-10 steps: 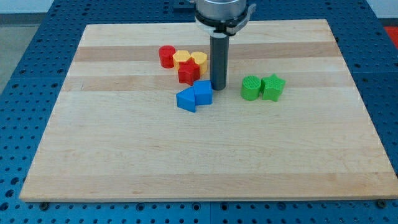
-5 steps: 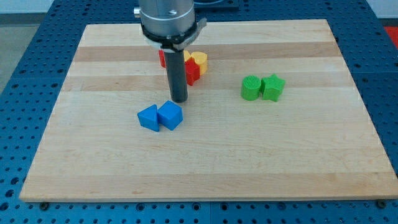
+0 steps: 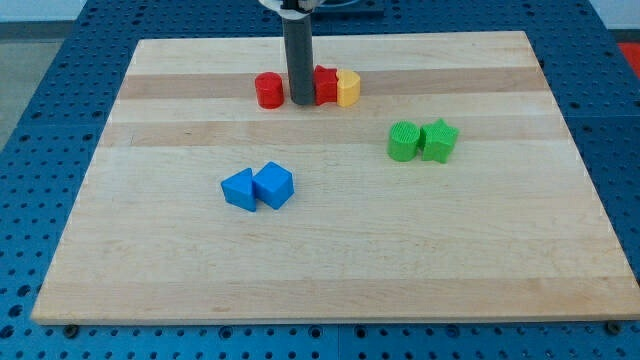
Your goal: Push the blue triangle closer to the the blue cube
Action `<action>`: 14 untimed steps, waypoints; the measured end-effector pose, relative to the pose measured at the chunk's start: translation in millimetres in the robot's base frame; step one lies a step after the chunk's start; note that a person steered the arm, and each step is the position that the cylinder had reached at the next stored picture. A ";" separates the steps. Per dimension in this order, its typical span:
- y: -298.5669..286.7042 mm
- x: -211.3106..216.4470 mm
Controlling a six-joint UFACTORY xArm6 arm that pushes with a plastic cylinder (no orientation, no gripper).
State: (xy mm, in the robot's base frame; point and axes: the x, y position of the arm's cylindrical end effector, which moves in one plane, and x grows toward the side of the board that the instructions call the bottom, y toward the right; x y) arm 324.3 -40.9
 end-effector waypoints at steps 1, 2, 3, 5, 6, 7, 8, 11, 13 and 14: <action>0.0 1.4; -7.8 1.3; -18.3 -11.5; -20.0 -52.9; -28.2 -77.1; -38.3 -103.8; -27.4 -111.1; 40.4 -81.5; 79.6 -59.0; 86.4 -55.5</action>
